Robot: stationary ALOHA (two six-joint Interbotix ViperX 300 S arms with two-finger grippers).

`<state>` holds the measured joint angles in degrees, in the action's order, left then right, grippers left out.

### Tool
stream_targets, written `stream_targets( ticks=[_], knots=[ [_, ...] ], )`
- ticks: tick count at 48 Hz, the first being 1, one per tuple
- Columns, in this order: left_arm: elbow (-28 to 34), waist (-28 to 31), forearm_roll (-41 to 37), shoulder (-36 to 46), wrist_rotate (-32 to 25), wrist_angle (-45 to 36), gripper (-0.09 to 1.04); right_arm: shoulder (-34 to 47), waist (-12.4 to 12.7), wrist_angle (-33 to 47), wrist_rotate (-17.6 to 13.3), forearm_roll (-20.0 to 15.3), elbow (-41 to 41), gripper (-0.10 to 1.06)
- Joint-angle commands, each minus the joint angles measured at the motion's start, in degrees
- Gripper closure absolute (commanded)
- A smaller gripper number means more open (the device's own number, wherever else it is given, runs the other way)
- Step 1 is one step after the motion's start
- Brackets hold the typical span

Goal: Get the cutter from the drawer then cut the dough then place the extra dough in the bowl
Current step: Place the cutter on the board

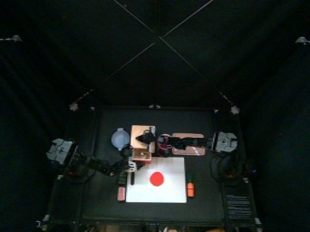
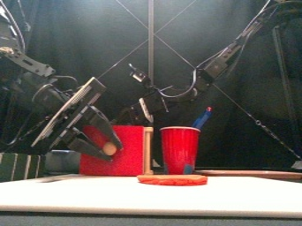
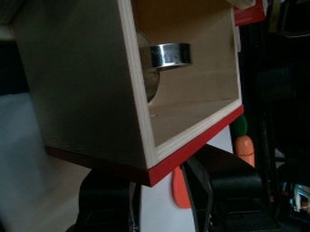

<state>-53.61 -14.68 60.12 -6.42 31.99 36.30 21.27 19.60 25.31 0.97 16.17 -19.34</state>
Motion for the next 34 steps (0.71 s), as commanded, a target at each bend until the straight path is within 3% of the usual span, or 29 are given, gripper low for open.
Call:
stream_targets(
  ticks=[1, 13, 25, 34],
  knots=[
    [1.3, 0.0, -0.6, -0.4, 0.0, 0.6, 0.3, -1.4, 0.9, 0.1, -0.1, -0.1, 1.0, 1.04],
    [0.4, 0.1, -3.0, -0.1, 0.5, 0.0, 0.01, -1.1, 0.9, 0.1, -0.1, -0.1, 1.0, 1.04],
    [-4.7, -0.5, -3.3, 9.1, 0.0, -0.9, 0.01, -1.2, 0.8, 0.1, -0.1, -0.1, 1.2, 1.04],
    [-13.0, -0.9, -9.5, 24.9, 0.0, -6.9, 0.01, -1.3, 0.8, -0.5, -0.6, -0.1, 2.2, 1.04]
  ],
)
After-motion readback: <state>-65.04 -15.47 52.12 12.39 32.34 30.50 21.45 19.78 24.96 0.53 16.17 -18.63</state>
